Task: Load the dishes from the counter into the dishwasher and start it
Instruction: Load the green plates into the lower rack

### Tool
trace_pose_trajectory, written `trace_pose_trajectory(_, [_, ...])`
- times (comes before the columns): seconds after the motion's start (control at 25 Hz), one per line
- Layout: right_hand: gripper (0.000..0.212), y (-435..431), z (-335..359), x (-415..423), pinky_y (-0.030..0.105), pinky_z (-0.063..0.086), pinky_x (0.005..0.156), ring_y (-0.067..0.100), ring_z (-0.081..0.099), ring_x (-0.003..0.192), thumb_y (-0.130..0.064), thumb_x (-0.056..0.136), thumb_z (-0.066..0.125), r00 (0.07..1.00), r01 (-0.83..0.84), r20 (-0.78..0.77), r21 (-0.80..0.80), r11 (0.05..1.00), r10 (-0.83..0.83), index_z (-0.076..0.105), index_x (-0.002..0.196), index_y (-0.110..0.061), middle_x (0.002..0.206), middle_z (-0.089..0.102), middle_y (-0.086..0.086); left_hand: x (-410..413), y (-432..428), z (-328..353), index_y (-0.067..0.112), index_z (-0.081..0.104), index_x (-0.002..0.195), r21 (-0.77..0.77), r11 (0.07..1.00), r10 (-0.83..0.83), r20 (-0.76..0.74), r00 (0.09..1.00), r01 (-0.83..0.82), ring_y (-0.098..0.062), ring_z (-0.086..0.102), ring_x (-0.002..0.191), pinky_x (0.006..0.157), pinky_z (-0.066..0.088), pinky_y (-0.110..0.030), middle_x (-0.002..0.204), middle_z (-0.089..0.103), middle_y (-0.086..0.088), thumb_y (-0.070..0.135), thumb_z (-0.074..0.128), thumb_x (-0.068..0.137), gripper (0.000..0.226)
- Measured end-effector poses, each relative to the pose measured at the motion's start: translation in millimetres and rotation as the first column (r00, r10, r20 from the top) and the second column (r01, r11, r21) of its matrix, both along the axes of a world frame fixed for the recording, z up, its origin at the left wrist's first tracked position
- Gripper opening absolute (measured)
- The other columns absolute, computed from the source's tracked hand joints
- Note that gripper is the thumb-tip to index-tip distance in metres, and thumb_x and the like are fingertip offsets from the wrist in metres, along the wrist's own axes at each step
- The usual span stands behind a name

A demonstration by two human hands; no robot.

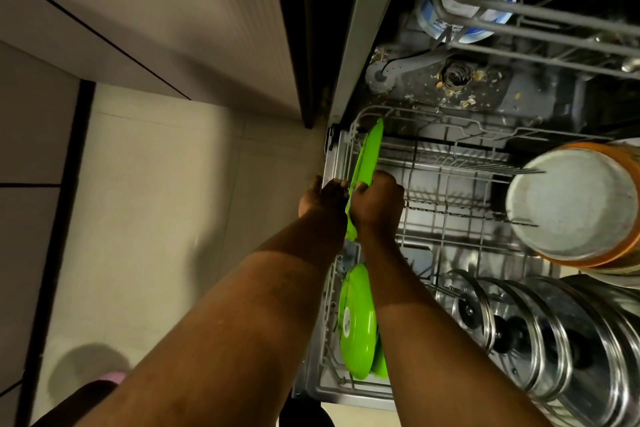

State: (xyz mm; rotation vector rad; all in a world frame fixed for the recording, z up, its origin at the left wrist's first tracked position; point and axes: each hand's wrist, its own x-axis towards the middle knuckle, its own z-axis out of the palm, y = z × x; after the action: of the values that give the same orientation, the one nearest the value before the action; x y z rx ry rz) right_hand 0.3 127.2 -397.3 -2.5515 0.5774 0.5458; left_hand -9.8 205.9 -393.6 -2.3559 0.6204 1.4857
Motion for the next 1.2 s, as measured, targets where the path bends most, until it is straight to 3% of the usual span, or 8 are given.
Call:
trace_pose_trajectory(0.12, [0.018, 4, -1, -2, 0.035, 0.041, 0.075, 0.036, 0.06, 0.104, -0.012, 0.095, 0.052, 1.0, -0.017, -0.012, -0.024, 1.0, 0.017, 0.06, 0.105, 0.0, 0.107, 0.064, 0.021, 0, -2, 1, 0.02, -0.005, 0.157, 0.006, 1.0, -0.002, -0.001, 1.0, 0.002, -0.026, -0.017, 0.15, 0.12, -0.01, -0.051, 0.163, -0.015, -0.008, 0.055, 0.049, 0.095, 0.089])
trace_pose_trajectory(0.36, [0.022, 3, 0, -4, 0.023, 0.027, 0.066, 0.031, 0.061, 0.106, -0.018, 0.099, 0.052, 1.0, 0.015, -0.013, 0.039, 0.999, -0.014, 0.061, 0.112, -0.003, 0.112, 0.066, 0.016, -2, 1, -3, 0.013, -0.01, 0.155, 0.009, 1.0, 0.008, 0.012, 1.0, -0.008, -0.027, -0.018, 0.149, 0.119, -0.012, -0.05, 0.163, -0.017, -0.01, 0.054, 0.051, 0.094, 0.096])
trace_pose_trajectory(0.6, [0.044, -13, 1, -13, 0.026, 0.039, 0.073, 0.031, 0.063, 0.106, -0.032, 0.091, 0.065, 0.998, 0.014, -0.062, 0.221, 0.975, 0.0, 0.053, 0.127, -0.009, 0.112, 0.068, 0.013, -9, 6, -3, 0.014, -0.015, 0.155, -0.051, 0.996, 0.079, 0.066, 0.995, -0.076, -0.029, -0.014, 0.15, 0.12, -0.008, -0.051, 0.163, -0.019, -0.008, 0.049, 0.048, 0.097, 0.092])
trace_pose_trajectory(0.84, [0.045, -34, 22, -40, 0.034, 0.044, 0.087, 0.034, 0.056, 0.117, -0.038, 0.098, 0.052, 0.997, -0.055, -0.037, 0.142, 0.988, 0.061, 0.054, 0.128, -0.004, 0.125, 0.062, 0.016, -47, 11, 12, 0.011, -0.017, 0.154, -0.207, 0.895, 0.427, 0.14, 0.894, -0.395, -0.032, -0.014, 0.15, 0.119, -0.008, -0.051, 0.162, -0.022, -0.01, 0.038, 0.045, 0.097, 0.088])
trace_pose_trajectory(1.04, [0.05, -38, 54, -71, 0.039, 0.038, 0.1, 0.033, 0.044, 0.127, -0.035, 0.098, 0.051, 0.943, -0.333, 0.009, -0.054, 0.941, 0.334, 0.045, 0.136, -0.004, 0.137, 0.049, 0.016, -72, 23, 46, 0.013, -0.017, 0.154, -0.255, 0.851, 0.511, 0.194, 0.838, -0.46, -0.031, -0.016, 0.15, 0.12, -0.008, -0.051, 0.162, -0.023, -0.008, 0.033, 0.039, 0.1, 0.08])
trace_pose_trajectory(1.2, [0.06, -35, 93, -99, 0.041, 0.021, 0.117, 0.03, 0.02, 0.145, -0.036, 0.098, 0.048, 0.909, -0.417, -0.046, -0.115, 0.902, 0.415, 0.031, 0.148, -0.007, 0.155, 0.028, 0.012, -100, 30, 93, 0.014, -0.018, 0.154, -0.236, 0.845, 0.522, 0.174, 0.835, -0.479, -0.03, -0.02, 0.148, 0.12, -0.007, -0.052, 0.16, -0.027, -0.007, 0.032, 0.04, 0.101, 0.081])
